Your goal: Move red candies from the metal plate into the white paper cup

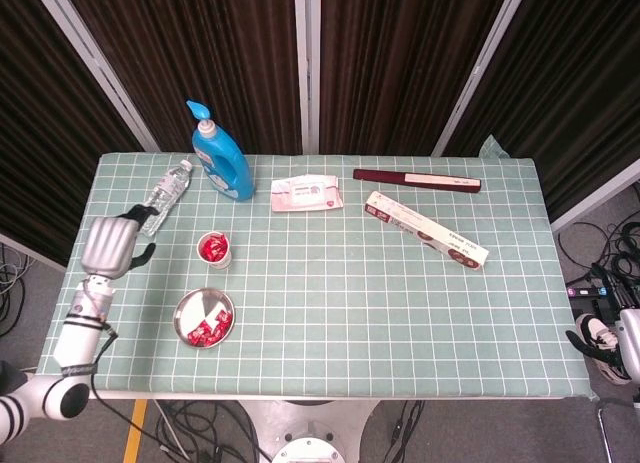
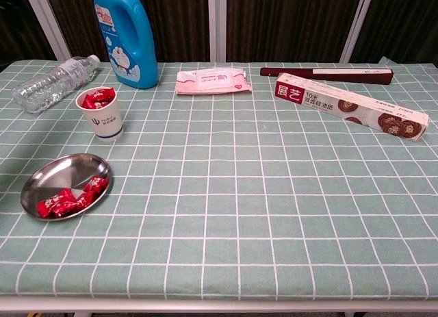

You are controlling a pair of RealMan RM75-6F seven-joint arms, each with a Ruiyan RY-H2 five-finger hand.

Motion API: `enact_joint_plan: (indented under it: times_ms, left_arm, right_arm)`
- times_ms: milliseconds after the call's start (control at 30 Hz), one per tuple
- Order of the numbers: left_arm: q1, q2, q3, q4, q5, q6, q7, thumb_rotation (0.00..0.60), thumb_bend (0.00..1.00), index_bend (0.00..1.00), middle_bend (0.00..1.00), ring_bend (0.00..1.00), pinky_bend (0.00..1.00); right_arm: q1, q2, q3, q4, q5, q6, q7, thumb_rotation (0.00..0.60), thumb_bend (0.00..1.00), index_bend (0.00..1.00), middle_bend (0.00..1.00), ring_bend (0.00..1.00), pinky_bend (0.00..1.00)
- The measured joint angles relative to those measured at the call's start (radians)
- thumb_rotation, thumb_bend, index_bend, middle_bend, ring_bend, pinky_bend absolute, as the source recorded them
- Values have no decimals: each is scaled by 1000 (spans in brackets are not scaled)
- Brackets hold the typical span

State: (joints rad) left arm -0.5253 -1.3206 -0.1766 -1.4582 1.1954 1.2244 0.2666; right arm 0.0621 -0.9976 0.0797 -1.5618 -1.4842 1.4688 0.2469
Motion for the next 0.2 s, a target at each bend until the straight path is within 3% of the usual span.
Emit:
enact_joint_plan:
  times_ms: [67, 200]
  left_arm:
    - [54, 26, 19, -17, 19, 59, -21, 600, 288, 350, 360, 298, 339]
    - [151, 58, 61, -39, 66, 173, -51, 600, 287, 349, 357, 294, 335]
  right_arm:
    - [2, -3, 1, 4, -3, 1, -2, 600, 101, 0, 140, 38, 228]
    - [5, -9, 0, 5, -16, 5, -5, 600, 101, 0, 135, 34, 217]
